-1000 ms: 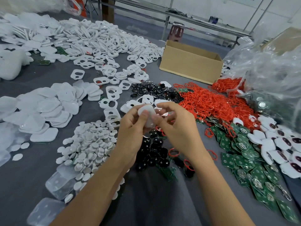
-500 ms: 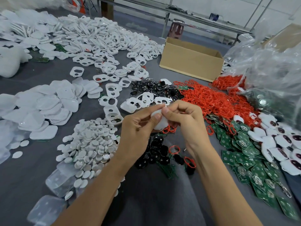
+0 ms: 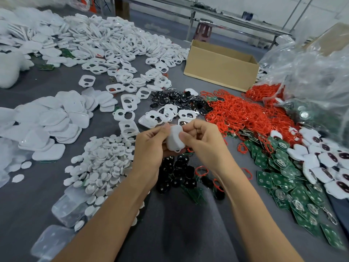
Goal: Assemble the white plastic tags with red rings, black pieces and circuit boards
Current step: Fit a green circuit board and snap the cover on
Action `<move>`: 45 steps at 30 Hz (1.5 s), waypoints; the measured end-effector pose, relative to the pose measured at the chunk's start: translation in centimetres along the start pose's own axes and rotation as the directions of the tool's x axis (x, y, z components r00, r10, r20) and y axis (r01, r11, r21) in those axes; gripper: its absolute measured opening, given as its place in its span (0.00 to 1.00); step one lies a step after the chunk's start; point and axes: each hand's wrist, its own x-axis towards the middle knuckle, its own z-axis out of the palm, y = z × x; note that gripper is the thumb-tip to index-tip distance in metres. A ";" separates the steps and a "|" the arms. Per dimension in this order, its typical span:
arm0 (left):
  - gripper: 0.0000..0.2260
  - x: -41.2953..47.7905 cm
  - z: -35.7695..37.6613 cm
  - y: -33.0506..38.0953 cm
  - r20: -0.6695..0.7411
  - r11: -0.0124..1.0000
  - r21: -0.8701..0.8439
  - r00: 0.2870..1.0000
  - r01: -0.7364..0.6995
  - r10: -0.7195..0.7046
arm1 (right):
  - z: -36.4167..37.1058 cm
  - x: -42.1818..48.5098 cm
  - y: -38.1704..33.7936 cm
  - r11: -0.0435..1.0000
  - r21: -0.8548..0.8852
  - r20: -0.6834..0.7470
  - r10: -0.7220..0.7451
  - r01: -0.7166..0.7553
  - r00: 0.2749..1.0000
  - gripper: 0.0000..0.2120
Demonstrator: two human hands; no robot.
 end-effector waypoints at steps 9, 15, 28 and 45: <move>0.12 0.4 -0.9 0.0 -0.148 0.971 0.225 0.982 -0.078 0.114 | 0.6 -0.3 0.0 0.978 0.179 0.148 0.082 -0.108 0.986 0.11; 0.14 0.1 -0.9 0.4 -0.108 0.962 0.254 0.985 -0.102 0.133 | -0.1 -0.1 -0.2 0.916 0.375 0.169 0.083 -0.143 0.982 0.10; 0.11 -0.2 -0.7 0.5 0.034 0.946 0.311 0.996 -0.088 0.082 | -0.5 -0.7 -0.9 0.920 0.251 0.441 0.167 -0.300 0.882 0.08; 0.15 -0.8 -0.3 0.7 0.095 0.999 0.048 0.995 0.020 -0.024 | -0.9 -0.7 -1.7 0.770 0.493 0.464 0.160 -0.404 0.871 0.20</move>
